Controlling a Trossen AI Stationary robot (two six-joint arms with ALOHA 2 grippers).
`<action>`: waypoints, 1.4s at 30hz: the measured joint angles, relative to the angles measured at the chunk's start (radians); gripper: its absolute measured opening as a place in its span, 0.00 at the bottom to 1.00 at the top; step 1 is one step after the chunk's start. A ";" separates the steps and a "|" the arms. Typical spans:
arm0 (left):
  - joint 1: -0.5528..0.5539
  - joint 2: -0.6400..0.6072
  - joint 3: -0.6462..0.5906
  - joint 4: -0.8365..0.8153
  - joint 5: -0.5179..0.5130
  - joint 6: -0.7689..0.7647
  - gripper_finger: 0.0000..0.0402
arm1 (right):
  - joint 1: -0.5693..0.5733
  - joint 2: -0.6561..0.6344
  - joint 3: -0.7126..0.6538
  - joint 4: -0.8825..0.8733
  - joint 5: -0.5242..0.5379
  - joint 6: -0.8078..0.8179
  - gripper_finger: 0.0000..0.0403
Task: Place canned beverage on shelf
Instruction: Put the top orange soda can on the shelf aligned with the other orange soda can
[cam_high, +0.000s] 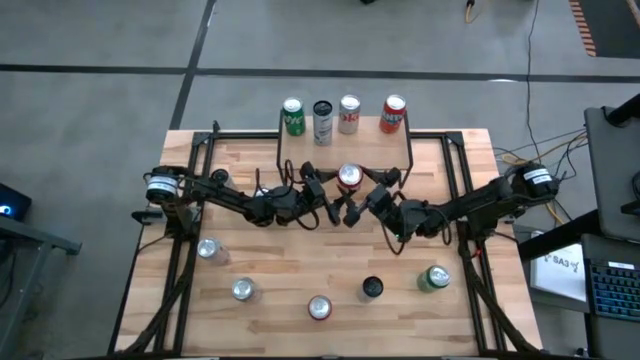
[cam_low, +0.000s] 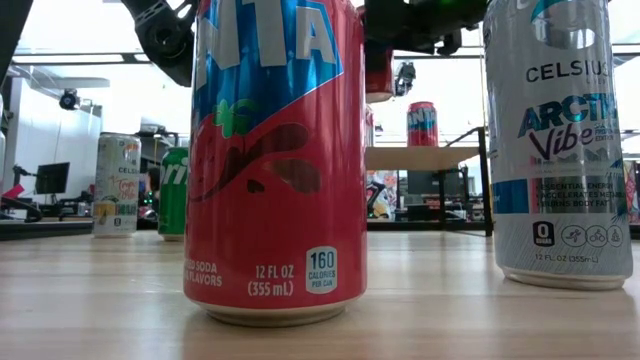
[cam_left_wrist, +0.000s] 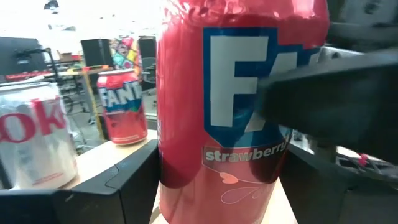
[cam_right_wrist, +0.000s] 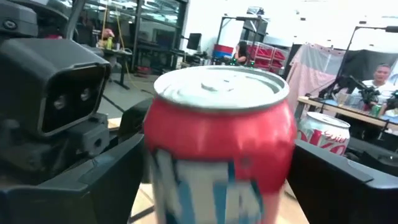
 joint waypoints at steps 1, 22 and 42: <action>-0.001 0.001 0.000 0.000 0.004 0.002 0.66 | -0.001 0.004 0.004 0.000 0.000 -0.001 0.85; -0.001 0.001 0.000 0.006 -0.005 0.002 0.82 | -0.007 -0.015 0.008 -0.005 0.012 0.001 0.71; -0.006 0.000 0.000 -0.015 0.027 -0.016 0.82 | -0.063 -0.312 0.007 -0.385 0.030 0.077 0.72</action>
